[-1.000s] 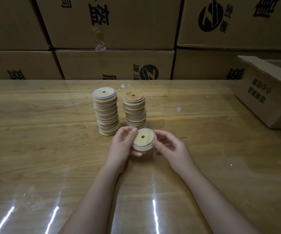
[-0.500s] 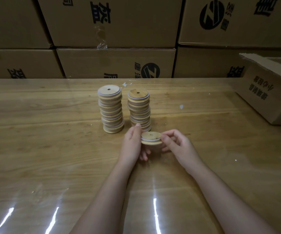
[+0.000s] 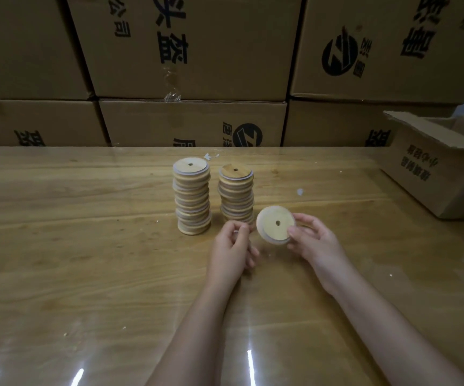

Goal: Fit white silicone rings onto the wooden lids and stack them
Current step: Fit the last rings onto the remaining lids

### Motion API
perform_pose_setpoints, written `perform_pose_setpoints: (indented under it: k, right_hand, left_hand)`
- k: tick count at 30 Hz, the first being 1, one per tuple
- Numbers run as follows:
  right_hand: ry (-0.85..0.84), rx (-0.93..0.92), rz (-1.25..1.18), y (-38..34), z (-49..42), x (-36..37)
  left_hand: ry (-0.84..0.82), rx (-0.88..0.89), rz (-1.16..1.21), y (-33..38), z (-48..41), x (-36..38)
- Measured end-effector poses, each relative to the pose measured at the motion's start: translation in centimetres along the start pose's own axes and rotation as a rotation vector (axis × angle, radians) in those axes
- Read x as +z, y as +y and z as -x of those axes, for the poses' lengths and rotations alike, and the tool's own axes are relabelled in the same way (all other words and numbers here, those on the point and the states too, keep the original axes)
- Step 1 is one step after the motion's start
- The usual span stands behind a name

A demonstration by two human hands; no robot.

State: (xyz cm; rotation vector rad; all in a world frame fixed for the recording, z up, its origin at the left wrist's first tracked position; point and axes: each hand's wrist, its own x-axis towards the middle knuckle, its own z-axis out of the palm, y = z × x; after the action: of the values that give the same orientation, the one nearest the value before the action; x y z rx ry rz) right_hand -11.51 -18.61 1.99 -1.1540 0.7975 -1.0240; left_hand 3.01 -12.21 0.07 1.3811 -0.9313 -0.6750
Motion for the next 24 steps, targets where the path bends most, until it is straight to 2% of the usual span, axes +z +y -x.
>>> perform_pose_setpoints:
  k: [3, 8, 14, 20, 22, 24]
  right_hand:
    - [0.041, -0.066, -0.020, -2.8, -0.7, 0.8]
    - [-0.029, -0.159, 0.133, -8.9, -3.2, 4.7]
    - [-0.114, -0.004, 0.449, -11.7, -6.5, 9.3]
    - [-0.051, 0.058, 0.652, -11.0, -7.4, 9.4]
    - [0.002, 0.037, 0.667, -10.6, -7.7, 9.3]
    - [0.063, -0.069, 0.712, -10.3, -8.0, 9.2]
  left_hand:
    - [-0.035, 0.045, -0.033, 0.1, 0.3, 0.1]
    - [-0.043, 0.073, -0.045, 0.3, 0.4, 0.2]
    - [-0.026, 0.083, -0.049, 0.3, 0.4, 0.1]
    - [-0.075, 0.092, -0.136, 0.0, 0.5, 0.3]
    - [-0.086, 0.087, -0.163, -0.1, 0.5, 0.4]
    - [-0.113, 0.074, -0.199, -0.1, 0.7, 0.5]
